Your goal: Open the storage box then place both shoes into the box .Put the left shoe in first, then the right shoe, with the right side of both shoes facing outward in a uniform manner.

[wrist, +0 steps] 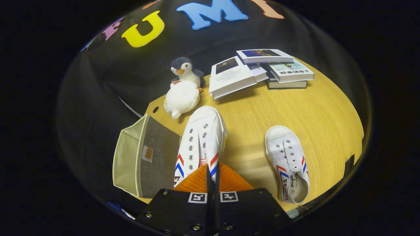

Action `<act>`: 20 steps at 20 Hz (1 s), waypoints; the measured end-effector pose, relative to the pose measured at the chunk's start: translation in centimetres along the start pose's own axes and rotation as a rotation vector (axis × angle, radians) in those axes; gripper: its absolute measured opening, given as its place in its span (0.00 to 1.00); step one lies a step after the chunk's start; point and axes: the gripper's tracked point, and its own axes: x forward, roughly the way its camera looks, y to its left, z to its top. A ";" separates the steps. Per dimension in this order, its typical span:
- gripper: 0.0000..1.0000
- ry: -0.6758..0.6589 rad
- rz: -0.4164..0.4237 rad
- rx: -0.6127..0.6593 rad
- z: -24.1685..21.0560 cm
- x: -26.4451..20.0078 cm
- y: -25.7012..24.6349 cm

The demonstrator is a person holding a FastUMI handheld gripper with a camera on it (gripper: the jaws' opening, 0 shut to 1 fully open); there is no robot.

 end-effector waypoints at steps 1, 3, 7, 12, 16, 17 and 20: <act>0.00 -0.008 0.008 -0.007 0.6 -0.3 0.8; 0.00 -0.023 0.022 -0.026 1.5 -0.7 2.5; 0.00 -0.047 0.074 -0.044 3.3 -1.6 6.7; 0.00 -0.052 0.130 -0.070 4.2 -1.7 12.1; 0.00 -0.039 0.148 -0.098 3.2 -0.4 15.7; 0.00 -0.034 0.152 -0.103 2.9 -0.1 16.5; 0.00 -0.013 0.163 -0.112 1.7 1.2 18.8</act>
